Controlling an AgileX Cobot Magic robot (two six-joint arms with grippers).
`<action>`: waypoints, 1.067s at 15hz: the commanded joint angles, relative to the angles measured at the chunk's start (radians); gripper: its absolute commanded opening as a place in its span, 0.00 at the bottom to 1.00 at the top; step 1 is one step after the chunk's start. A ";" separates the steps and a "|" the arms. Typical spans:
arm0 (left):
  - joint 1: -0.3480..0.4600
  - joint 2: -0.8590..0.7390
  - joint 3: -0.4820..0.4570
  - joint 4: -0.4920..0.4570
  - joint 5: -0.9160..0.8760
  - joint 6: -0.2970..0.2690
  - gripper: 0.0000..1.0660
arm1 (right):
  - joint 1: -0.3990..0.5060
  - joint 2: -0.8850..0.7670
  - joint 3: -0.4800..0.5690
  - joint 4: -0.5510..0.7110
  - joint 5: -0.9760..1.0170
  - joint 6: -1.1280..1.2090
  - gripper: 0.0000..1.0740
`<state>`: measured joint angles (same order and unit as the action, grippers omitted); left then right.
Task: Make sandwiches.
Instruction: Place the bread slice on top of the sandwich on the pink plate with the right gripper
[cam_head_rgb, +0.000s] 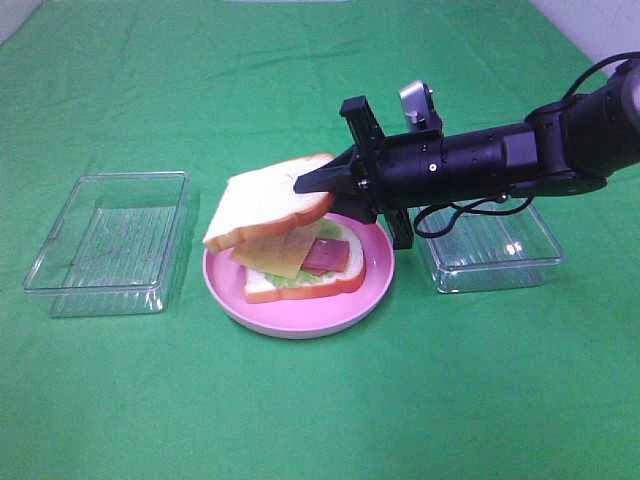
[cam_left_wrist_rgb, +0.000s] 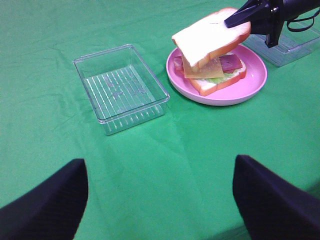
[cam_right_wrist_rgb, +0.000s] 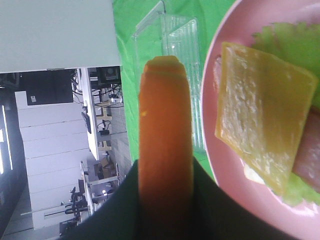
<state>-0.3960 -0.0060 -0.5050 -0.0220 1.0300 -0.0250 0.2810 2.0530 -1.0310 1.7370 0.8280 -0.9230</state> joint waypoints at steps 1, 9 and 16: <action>-0.003 -0.021 0.006 0.002 0.002 -0.009 0.71 | 0.007 0.000 -0.009 0.050 -0.028 -0.015 0.00; -0.003 -0.021 0.006 0.002 0.002 -0.009 0.71 | 0.007 0.051 -0.009 0.050 -0.052 -0.011 0.00; -0.003 -0.021 0.006 0.002 0.002 -0.009 0.71 | 0.007 0.051 -0.009 0.031 -0.055 -0.012 0.66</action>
<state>-0.3960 -0.0060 -0.5050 -0.0220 1.0300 -0.0250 0.2870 2.1070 -1.0330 1.7390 0.7630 -0.9230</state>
